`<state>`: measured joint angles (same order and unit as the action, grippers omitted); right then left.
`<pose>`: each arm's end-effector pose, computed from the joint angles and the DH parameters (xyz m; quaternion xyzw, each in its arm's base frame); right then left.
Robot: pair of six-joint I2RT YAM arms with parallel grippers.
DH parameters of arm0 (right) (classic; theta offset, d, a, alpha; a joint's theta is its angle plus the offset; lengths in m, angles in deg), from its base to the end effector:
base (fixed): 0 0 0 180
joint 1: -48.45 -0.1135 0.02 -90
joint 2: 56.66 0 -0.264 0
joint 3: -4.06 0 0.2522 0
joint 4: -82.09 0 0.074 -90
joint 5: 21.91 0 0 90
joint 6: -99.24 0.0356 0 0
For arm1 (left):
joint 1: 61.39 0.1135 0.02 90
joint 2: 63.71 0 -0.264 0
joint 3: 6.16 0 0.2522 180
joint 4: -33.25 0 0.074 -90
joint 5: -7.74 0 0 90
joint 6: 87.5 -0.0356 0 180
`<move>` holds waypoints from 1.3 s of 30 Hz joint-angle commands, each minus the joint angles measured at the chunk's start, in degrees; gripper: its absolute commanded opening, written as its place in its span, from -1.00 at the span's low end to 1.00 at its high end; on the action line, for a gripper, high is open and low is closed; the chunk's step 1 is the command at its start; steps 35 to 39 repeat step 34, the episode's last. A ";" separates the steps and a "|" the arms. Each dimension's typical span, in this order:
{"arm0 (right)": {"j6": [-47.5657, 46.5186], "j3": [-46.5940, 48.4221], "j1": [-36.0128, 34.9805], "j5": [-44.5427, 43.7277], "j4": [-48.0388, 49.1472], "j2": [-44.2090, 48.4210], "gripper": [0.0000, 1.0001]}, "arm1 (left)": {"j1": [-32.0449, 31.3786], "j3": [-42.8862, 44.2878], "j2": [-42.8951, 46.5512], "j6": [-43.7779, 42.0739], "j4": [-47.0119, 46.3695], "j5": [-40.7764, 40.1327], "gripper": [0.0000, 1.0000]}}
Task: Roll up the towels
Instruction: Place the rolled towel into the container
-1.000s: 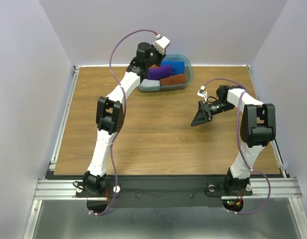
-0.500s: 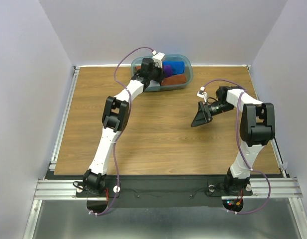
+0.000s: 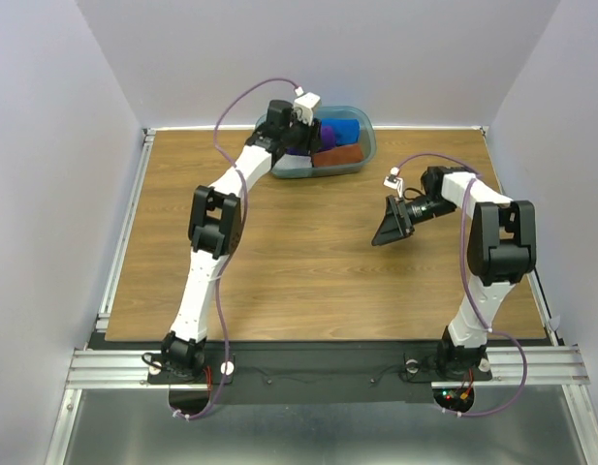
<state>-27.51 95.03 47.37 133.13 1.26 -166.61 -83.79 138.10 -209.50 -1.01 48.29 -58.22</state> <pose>0.3327 0.0386 0.1919 -0.2289 0.8097 0.5320 0.0954 0.5423 -0.2392 0.2248 0.2971 0.7362 -0.2606 0.5494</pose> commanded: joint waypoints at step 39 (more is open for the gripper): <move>28.93 -16.83 0.82 -28.12 22.77 34.89 1.00 | 6.75 -74.95 79.44 -9.32 18.14 -4.53 0.97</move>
